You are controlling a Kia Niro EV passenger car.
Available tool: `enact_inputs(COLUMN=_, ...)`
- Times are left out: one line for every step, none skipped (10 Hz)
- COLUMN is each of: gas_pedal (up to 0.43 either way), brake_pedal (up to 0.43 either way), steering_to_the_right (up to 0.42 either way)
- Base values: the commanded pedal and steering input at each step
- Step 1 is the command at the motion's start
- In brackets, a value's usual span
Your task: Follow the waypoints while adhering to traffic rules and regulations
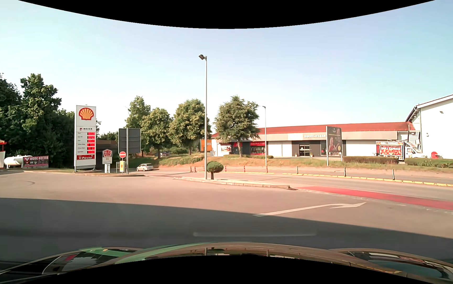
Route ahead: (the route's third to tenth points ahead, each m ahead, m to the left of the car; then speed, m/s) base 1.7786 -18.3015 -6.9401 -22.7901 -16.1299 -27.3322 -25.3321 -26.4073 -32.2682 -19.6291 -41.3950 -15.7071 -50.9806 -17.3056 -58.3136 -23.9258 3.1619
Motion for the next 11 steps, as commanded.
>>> enact_inputs(gas_pedal=0.000, brake_pedal=0.000, steering_to_the_right=0.117)
enact_inputs(gas_pedal=0.000, brake_pedal=0.000, steering_to_the_right=0.123)
enact_inputs(gas_pedal=0.000, brake_pedal=0.000, steering_to_the_right=0.131)
enact_inputs(gas_pedal=0.000, brake_pedal=0.000, steering_to_the_right=0.141)
enact_inputs(gas_pedal=0.000, brake_pedal=0.000, steering_to_the_right=0.156)
enact_inputs(gas_pedal=0.000, brake_pedal=0.018, steering_to_the_right=0.174)
enact_inputs(gas_pedal=0.000, brake_pedal=0.049, steering_to_the_right=0.193)
enact_inputs(gas_pedal=0.000, brake_pedal=0.073, steering_to_the_right=0.213)
enact_inputs(gas_pedal=0.000, brake_pedal=0.104, steering_to_the_right=0.231)
enact_inputs(gas_pedal=0.000, brake_pedal=0.122, steering_to_the_right=0.248)
enact_inputs(gas_pedal=0.000, brake_pedal=0.140, steering_to_the_right=0.269)
